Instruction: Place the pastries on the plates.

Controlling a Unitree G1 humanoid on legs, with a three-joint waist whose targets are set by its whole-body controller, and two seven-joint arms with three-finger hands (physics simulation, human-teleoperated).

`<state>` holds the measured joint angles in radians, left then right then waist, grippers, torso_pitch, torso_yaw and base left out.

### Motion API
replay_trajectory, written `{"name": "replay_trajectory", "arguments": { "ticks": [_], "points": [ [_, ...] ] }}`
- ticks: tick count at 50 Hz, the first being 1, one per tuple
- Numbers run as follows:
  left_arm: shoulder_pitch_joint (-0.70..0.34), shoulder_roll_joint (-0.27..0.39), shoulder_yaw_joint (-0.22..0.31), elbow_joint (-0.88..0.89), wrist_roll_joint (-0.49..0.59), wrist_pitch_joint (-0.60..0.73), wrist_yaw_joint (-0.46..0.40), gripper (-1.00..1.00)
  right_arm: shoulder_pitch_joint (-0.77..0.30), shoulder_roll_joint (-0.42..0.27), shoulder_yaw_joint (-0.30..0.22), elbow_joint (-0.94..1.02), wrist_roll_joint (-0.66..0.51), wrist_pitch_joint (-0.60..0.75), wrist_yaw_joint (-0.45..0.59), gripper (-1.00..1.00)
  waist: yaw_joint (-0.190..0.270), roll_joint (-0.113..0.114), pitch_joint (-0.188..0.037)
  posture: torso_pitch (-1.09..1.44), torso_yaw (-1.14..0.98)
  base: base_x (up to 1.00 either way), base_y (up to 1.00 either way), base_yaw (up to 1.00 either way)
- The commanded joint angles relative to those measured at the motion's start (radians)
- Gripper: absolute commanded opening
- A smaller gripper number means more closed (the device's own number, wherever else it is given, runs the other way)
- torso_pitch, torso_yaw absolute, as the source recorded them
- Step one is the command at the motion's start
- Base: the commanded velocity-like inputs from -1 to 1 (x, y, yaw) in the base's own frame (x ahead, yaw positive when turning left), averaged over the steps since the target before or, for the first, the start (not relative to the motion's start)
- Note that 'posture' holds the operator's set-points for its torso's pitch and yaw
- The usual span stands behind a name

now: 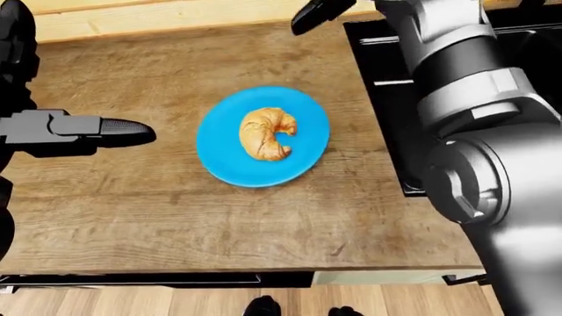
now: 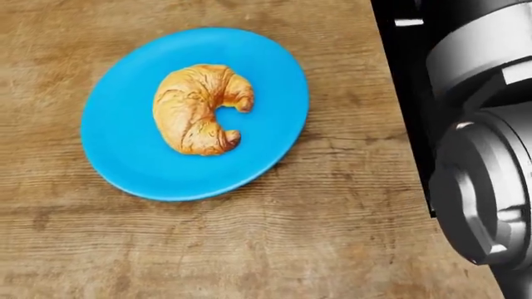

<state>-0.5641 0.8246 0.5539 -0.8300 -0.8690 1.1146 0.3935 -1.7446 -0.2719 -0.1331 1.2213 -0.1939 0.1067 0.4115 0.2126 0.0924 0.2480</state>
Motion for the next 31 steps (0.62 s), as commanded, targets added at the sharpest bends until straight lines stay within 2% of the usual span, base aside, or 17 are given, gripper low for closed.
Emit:
{"name": "replay_trajectory", "arguments": {
  "ticks": [1,9,14,20,26,31],
  "points": [
    [-0.019,0.018,0.020,-0.004,0.019,-0.029,0.003,1.00,-0.039,-0.021,0.002,-0.074,0.028,0.034,-0.025,1.00,0.000,0.002,-0.035,0.25,0.25,0.00,0.00,0.00],
    [-0.025,0.020,0.023,0.002,0.028,-0.027,-0.007,1.00,0.012,-0.087,0.020,-0.376,0.076,0.244,-0.033,1.00,0.011,-0.005,-0.030,0.25,0.25,0.00,0.00,0.00],
    [-0.021,0.021,0.043,-0.002,0.015,-0.024,-0.001,1.00,0.105,-0.102,0.023,-0.672,0.102,0.435,-0.031,1.00,0.019,-0.009,-0.022,0.25,0.25,0.00,0.00,0.00],
    [-0.009,0.023,0.067,-0.004,-0.029,-0.030,0.022,1.00,0.171,-0.130,0.019,-0.954,0.115,0.631,-0.035,1.00,0.027,-0.014,-0.024,0.23,0.25,0.00,0.00,0.00],
    [0.005,0.041,0.069,0.005,-0.050,-0.054,0.038,1.00,0.230,-0.159,0.009,-1.151,0.128,0.774,-0.036,1.00,0.037,-0.019,-0.044,0.18,0.25,0.00,0.00,0.00],
    [0.020,0.053,0.074,0.008,-0.065,-0.067,0.043,1.00,0.228,-0.189,0.007,-1.193,0.123,0.818,-0.032,1.00,0.045,-0.022,-0.073,0.14,0.25,0.00,0.00,0.00]
  ]
}}
